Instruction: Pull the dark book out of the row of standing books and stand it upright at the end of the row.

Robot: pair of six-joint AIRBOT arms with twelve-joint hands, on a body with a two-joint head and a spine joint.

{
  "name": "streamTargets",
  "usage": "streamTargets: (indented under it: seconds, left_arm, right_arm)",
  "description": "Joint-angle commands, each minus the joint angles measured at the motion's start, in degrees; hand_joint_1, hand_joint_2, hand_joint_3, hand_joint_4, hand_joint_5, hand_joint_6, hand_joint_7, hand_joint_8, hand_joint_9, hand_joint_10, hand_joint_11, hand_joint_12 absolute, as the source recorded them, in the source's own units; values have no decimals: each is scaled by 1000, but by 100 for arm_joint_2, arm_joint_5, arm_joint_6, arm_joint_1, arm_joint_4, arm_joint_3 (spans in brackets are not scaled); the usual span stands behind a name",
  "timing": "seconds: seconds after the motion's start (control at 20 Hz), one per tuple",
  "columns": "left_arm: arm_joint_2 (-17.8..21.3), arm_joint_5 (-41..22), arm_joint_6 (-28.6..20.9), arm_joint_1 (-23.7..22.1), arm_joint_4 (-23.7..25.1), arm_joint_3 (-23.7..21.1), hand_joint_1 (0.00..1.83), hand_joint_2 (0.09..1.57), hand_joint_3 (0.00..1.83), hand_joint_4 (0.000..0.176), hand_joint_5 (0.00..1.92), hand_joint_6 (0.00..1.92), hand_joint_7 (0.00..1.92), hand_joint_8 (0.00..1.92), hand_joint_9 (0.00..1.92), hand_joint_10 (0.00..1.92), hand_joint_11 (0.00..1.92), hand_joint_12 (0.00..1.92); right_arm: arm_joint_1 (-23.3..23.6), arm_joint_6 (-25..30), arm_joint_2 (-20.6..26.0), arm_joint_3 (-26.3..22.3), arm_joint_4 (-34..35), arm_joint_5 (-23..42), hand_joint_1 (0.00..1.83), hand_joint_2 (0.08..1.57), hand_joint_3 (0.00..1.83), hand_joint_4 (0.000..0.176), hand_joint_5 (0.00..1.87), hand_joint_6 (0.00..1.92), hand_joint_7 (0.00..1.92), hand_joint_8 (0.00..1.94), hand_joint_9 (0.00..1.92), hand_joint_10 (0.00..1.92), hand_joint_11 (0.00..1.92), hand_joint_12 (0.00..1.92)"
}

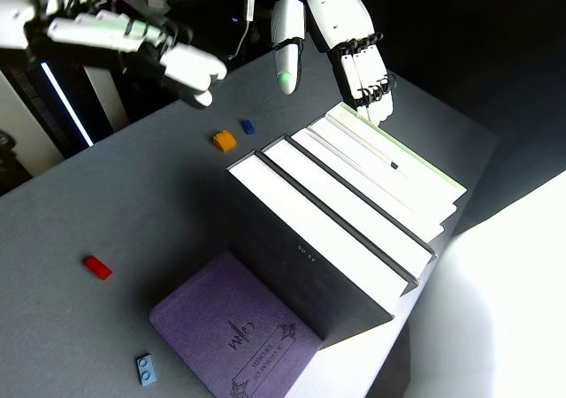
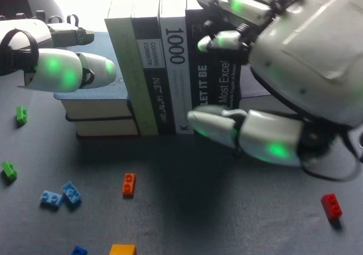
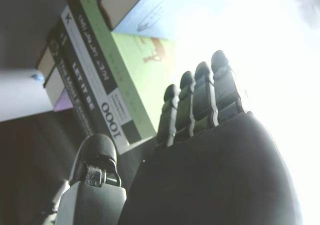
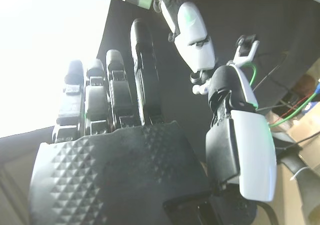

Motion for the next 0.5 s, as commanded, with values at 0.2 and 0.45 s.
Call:
streamTargets:
  seconds: [0.2, 0.45]
  left_arm:
    - [42, -175, 31, -82, 290, 38, 0, 1294, 0, 32, 69, 1, 61, 3, 32, 2, 0, 158]
    - [43, -176, 34, -90, 298, 41, 0, 1301, 1, 35, 73, 0, 60, 0, 22, 0, 0, 67]
  right_arm:
    - [147, -336, -450, 196, -355, 1112, 0, 1177, 0, 0, 745, 8, 178, 4, 59, 2, 0, 324]
    - [360, -266, -611, 469, -357, 1182, 0, 1178, 0, 0, 730, 0, 173, 4, 52, 1, 0, 305]
